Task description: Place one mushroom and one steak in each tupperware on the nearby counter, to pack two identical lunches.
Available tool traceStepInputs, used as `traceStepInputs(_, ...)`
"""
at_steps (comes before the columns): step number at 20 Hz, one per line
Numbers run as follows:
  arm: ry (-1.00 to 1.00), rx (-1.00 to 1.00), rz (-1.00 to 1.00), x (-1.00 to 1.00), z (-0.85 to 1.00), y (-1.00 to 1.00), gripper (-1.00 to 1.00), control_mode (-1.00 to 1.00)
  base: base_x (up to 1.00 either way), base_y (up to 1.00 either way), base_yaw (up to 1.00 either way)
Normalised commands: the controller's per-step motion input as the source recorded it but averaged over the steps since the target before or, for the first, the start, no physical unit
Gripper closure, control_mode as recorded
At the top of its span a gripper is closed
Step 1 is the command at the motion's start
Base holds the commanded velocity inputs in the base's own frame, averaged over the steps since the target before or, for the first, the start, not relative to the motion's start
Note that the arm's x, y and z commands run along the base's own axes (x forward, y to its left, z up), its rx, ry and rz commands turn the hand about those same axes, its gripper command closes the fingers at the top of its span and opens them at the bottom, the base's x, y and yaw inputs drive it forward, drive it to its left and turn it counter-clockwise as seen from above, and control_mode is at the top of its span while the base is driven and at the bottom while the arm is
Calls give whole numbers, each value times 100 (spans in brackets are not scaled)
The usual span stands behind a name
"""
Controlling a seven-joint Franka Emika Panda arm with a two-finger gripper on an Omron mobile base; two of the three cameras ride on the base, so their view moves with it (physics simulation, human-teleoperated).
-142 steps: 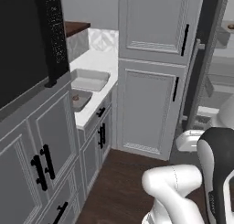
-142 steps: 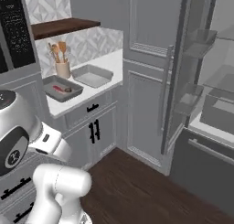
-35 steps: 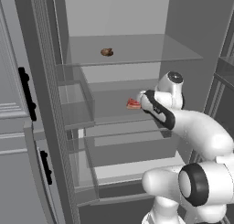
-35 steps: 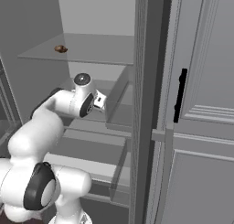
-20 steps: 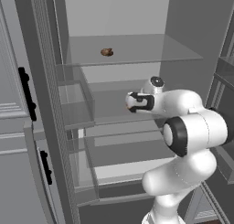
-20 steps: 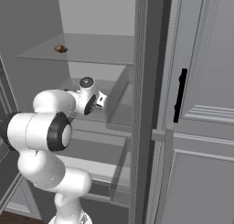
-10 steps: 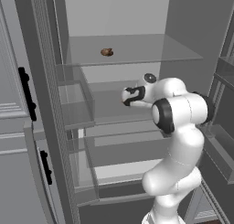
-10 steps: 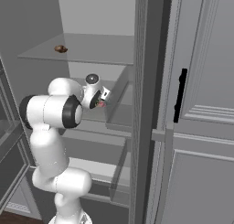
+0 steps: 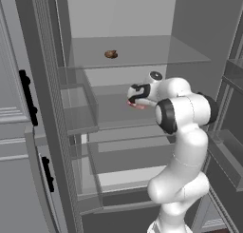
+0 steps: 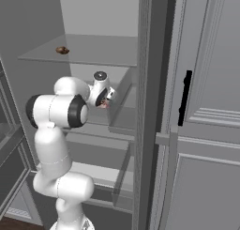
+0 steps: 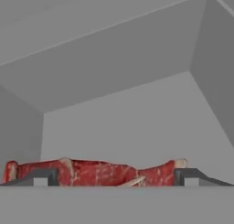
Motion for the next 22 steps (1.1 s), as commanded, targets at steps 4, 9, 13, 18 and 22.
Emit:
traceStepInputs(4,-1,-1,2,-22,-2,19,-100,-100,0,0,0)
traceStepInputs(9,0,-5,6,-56,5,31,-100,-100,0,0,0)
traceStepInputs(13,0,-16,12,-80,0,67,-100,-100,0,0,0)
traceStepInputs(18,0,-20,10,-24,8,12,-100,-100,0,0,0)
traceStepInputs(22,0,1,0,23,28,-35,-100,-100,0,0,0)
